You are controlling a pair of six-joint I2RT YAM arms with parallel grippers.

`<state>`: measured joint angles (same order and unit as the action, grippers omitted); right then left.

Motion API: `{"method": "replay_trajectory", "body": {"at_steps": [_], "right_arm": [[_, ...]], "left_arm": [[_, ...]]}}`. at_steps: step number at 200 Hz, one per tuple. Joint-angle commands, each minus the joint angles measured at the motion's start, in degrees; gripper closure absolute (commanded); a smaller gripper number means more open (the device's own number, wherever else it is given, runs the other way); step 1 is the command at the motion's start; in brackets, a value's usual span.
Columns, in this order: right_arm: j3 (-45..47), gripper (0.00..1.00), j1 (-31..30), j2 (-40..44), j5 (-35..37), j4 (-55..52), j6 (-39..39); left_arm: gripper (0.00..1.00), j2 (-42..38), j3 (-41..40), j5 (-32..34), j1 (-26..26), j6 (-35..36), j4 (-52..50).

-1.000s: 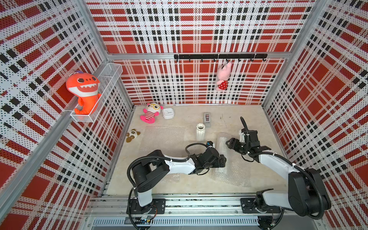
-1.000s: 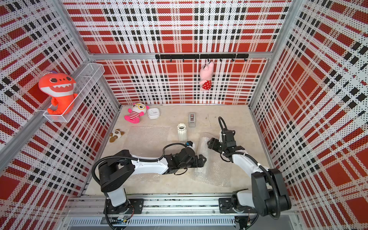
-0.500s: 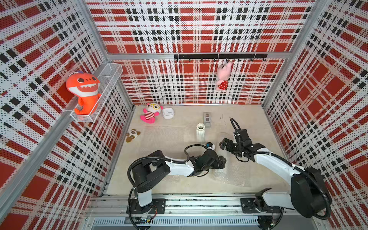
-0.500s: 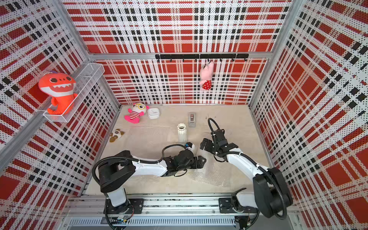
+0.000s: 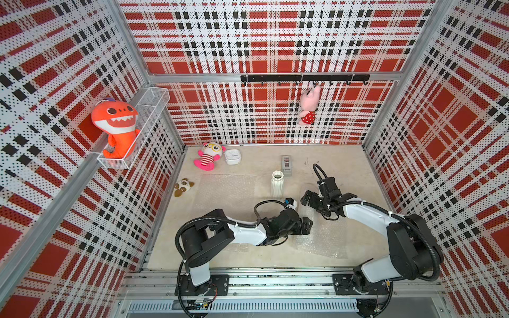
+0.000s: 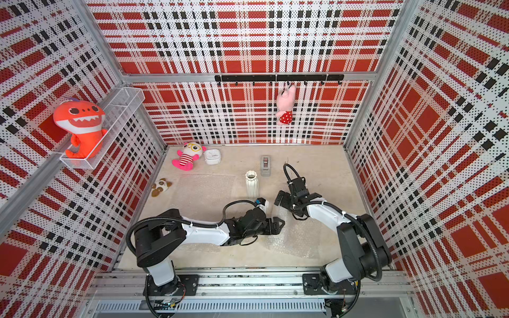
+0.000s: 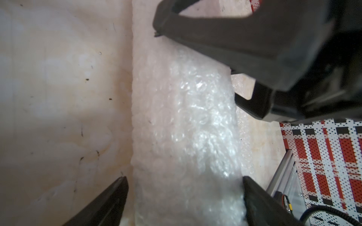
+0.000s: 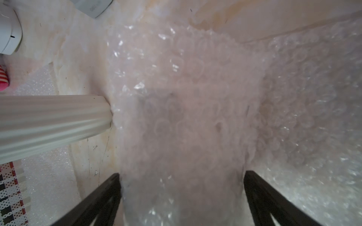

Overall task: Wrap vases in bubble wrap
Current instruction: Wrap the vase in bubble wrap.

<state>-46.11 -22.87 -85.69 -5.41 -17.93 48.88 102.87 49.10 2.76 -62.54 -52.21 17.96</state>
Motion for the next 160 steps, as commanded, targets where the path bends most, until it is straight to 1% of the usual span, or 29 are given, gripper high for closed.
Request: {"method": "replay_trajectory", "body": {"at_steps": [1,18,33,40,50,65,81,95,129,160], "right_arm": [[-0.61,0.0,-0.33,-1.51,-0.56,1.37,-0.29],[-0.54,0.01,-0.21,-2.99,-1.65,2.12,-0.91],[-0.75,0.05,-0.21,-3.86,-2.4,2.23,-1.79],[-0.4,0.09,-0.22,-3.87,-2.71,2.49,-2.06],[0.15,0.13,-0.09,-3.65,-3.32,2.77,-2.54],[0.92,0.19,0.35,-3.27,-4.9,3.23,-3.21],[1.57,0.23,0.46,-2.75,-6.02,3.81,-3.73],[2.56,0.24,0.43,-2.38,-8.38,6.05,-3.05],[5.79,0.27,-1.05,-1.7,-14.55,15.28,4.15],[9.28,0.27,-2.6,-0.79,-17.61,25.26,11.75]], "left_arm": [[0.06,-2.1,-0.55,-0.78,-0.57,1.81,-0.15],[0.04,-2.55,-0.26,-1.33,-0.56,2.34,0.58],[0.02,-3.32,0.1,-1.03,-0.48,2.72,0.4],[0.0,-3.84,0.0,-1.1,-0.39,2.98,0.39],[0.02,-4.93,-0.29,-0.86,-0.25,3.29,0.18],[0.02,-6.82,-1.5,-0.61,0.04,3.43,0.15],[0.02,-9.41,-3.3,-0.67,0.43,3.55,0.32],[0.02,-11.89,-5.16,-0.64,0.77,3.77,0.59],[0.02,-17.0,-9.51,-0.68,2.4,3.78,-0.97],[0.02,-20.13,-13.71,-0.88,3.73,2.36,-1.13]]}}
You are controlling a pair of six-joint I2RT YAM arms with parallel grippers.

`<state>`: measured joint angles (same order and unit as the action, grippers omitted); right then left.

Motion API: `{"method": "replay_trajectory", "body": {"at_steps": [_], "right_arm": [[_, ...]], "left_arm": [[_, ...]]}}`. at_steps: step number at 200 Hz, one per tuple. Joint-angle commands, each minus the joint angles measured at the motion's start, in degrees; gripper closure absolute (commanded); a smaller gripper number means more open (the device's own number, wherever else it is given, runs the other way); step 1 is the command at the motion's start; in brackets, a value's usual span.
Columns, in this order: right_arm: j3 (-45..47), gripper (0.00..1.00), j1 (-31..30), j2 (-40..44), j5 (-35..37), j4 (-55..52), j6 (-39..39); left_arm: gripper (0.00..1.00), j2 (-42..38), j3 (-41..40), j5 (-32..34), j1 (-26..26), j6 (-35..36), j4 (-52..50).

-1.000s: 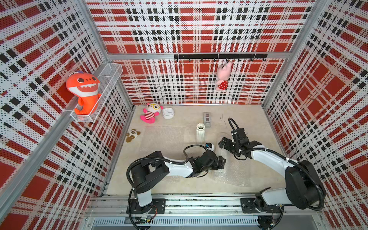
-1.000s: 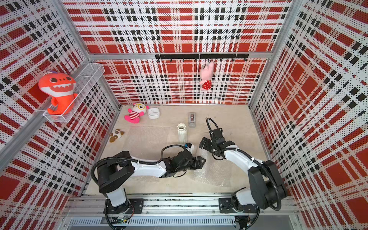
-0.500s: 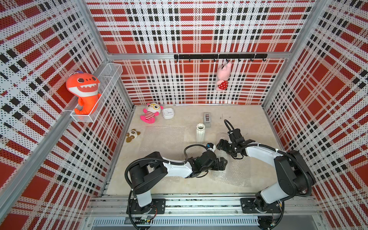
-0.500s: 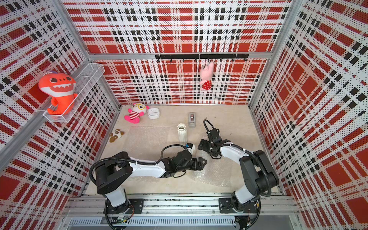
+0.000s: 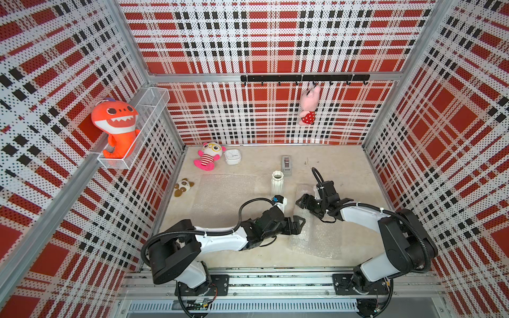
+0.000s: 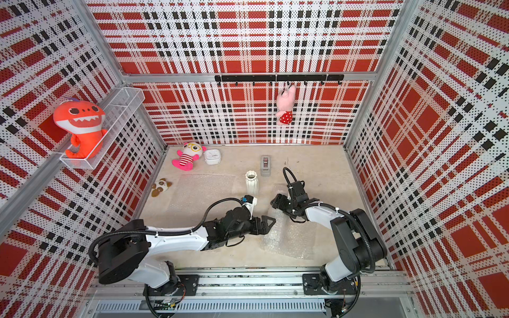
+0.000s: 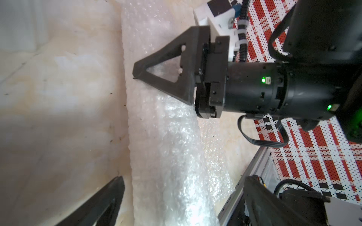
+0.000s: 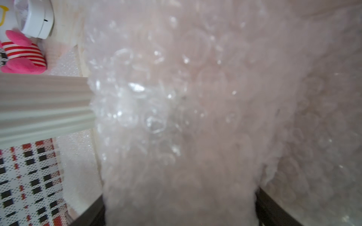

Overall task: Wrap vases in bubble wrap
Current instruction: Wrap the vase in bubble wrap.

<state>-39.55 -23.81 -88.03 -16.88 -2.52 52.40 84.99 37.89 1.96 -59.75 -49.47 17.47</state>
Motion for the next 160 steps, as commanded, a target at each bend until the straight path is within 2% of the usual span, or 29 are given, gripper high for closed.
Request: {"method": "replay_trajectory", "body": {"at_steps": [1,15,52,85,160], "right_arm": [[2.86,0.27,-1.67,1.5,-6.32,10.27,8.55],[4.37,0.27,-1.72,0.74,-7.99,15.15,10.69],[5.06,0.26,-1.64,1.1,-4.36,11.92,5.96],[5.96,0.26,-1.55,-0.03,-4.98,13.14,5.36],[6.88,0.19,-1.52,0.64,-1.46,12.82,3.71]], "left_arm": [[0.02,-2.31,-2.57,-0.05,0.98,-0.45,-0.62],[0.02,-2.12,-3.74,-0.66,1.53,-1.27,-0.09],[0.02,1.03,-1.85,-2.32,0.54,-0.55,0.76],[0.02,5.79,1.31,-3.61,-1.04,0.21,0.22],[0.02,13.26,7.54,1.09,-4.83,-0.24,-11.83]]}}
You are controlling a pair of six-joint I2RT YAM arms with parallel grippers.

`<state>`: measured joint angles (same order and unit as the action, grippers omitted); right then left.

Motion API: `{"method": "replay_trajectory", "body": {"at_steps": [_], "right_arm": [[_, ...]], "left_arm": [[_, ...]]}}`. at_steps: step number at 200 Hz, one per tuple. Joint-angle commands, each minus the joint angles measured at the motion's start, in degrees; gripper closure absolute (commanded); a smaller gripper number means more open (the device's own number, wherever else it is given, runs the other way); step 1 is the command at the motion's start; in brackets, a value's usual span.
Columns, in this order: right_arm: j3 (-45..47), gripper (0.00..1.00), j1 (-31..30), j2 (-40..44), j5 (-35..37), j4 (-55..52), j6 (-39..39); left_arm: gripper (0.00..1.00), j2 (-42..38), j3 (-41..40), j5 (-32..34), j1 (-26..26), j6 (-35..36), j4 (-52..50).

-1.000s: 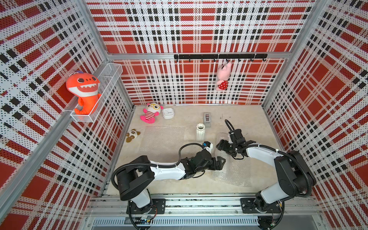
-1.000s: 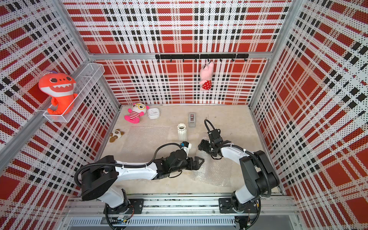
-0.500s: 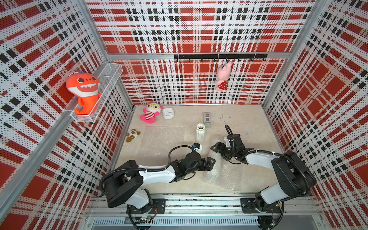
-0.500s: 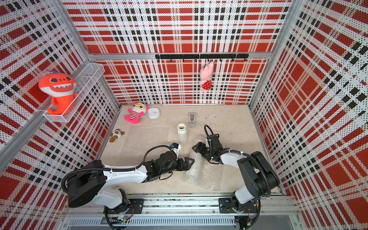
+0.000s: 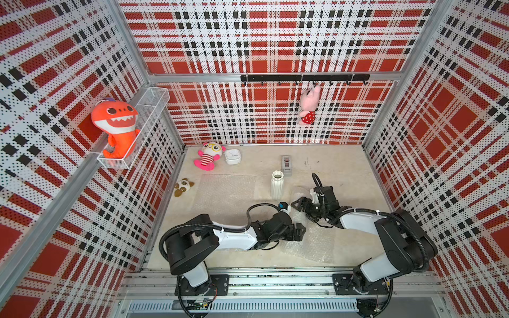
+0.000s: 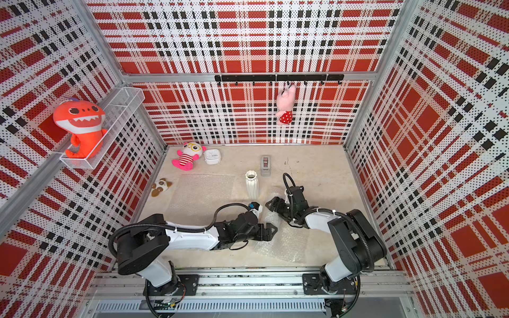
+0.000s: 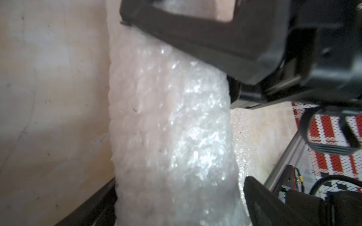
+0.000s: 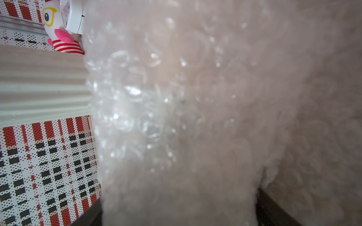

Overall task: Wrap vases in bubble wrap
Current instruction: Wrap the vase in bubble wrap.

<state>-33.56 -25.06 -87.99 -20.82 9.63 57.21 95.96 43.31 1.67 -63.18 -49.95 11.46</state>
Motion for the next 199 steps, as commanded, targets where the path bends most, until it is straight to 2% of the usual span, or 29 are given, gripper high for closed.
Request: {"method": "replay_trajectory", "body": {"at_steps": [1,17,39,81,112,145,171,199], "right_arm": [[0.88,0.19,-0.31,0.61,2.55,0.62,-1.12],[0.18,0.12,-0.23,1.82,4.55,-1.84,-2.47],[-1.06,0.0,0.21,5.09,7.12,-6.47,-4.61],[-6.34,0.0,2.99,13.22,15.03,-26.49,-11.92],[-10.25,0.0,4.33,15.78,16.39,-36.73,-16.07],[-11.85,0.0,0.82,15.84,14.44,-37.55,-13.99],[-8.36,0.0,-1.94,12.6,8.19,-27.91,-5.84],[-8.0,0.0,-2.95,10.04,9.99,-23.23,-2.8]], "left_arm": [[0.02,2.33,2.21,1.52,-1.5,0.22,-6.0],[0.0,3.04,3.08,3.41,-1.84,-0.01,-8.84],[0.03,3.36,3.66,5.29,-2.02,-0.08,-11.41],[0.07,3.18,4.28,7.37,-2.38,0.12,-12.5],[0.08,3.61,4.82,8.12,-2.74,0.65,-12.62],[0.08,3.44,4.75,8.5,-3.07,0.94,-12.11],[0.09,3.18,4.23,8.0,-3.16,0.98,-10.32],[0.09,3.09,3.68,7.56,-3.53,1.03,-8.47]]}}
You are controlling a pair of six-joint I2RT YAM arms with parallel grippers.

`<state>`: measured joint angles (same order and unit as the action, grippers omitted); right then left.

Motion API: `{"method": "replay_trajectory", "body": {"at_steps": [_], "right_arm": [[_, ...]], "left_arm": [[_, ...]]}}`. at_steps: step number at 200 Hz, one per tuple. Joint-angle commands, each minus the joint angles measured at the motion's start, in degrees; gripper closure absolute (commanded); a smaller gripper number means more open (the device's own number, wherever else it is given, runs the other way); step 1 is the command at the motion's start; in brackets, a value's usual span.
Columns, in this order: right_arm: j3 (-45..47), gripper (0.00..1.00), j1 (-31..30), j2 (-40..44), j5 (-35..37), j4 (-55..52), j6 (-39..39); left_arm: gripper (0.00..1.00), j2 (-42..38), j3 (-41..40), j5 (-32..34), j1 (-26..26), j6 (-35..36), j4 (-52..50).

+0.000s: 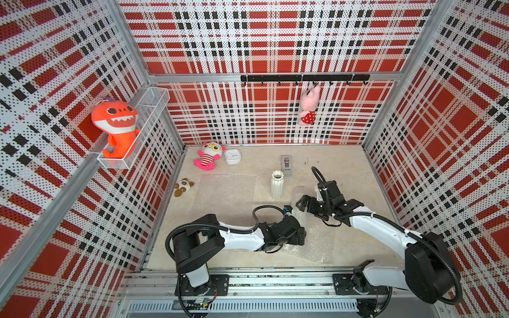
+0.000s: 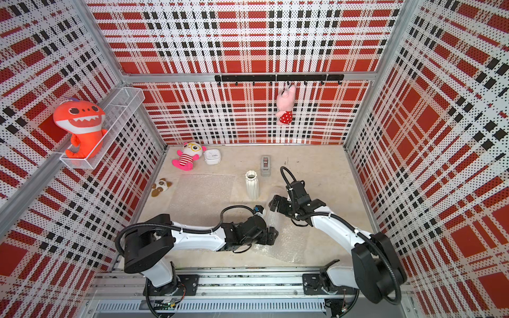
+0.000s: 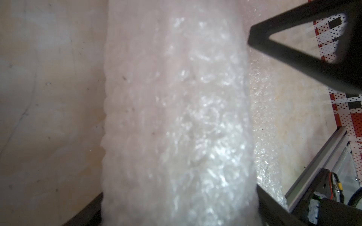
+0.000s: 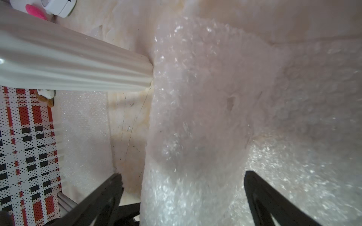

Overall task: Wrap vases in bubble wrap
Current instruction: Wrap the vase in bubble wrap.

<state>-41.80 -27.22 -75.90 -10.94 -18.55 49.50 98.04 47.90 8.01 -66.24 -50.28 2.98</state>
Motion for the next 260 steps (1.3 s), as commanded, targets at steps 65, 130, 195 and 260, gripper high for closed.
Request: {"method": "replay_trajectory", "body": {"at_steps": [65,130,195,260], "right_arm": [[-0.56,0.0,-1.82,-9.79,-2.55,11.35,7.75],[1.76,0.26,-1.48,-11.65,-7.27,17.09,6.89],[8.11,0.3,-1.86,-11.83,-13.99,36.89,15.67],[12.86,0.3,-2.1,-13.41,-13.21,44.86,16.34]], "left_arm": [[0.09,-0.19,-1.95,-0.52,-0.56,2.18,3.84],[0.01,-2.94,-1.38,-0.7,0.31,3.34,3.7],[0.02,-12.01,-6.56,-3.78,2.1,0.8,7.38],[0.02,-14.38,-12.06,-5.76,4.89,-2.53,10.45]]}}
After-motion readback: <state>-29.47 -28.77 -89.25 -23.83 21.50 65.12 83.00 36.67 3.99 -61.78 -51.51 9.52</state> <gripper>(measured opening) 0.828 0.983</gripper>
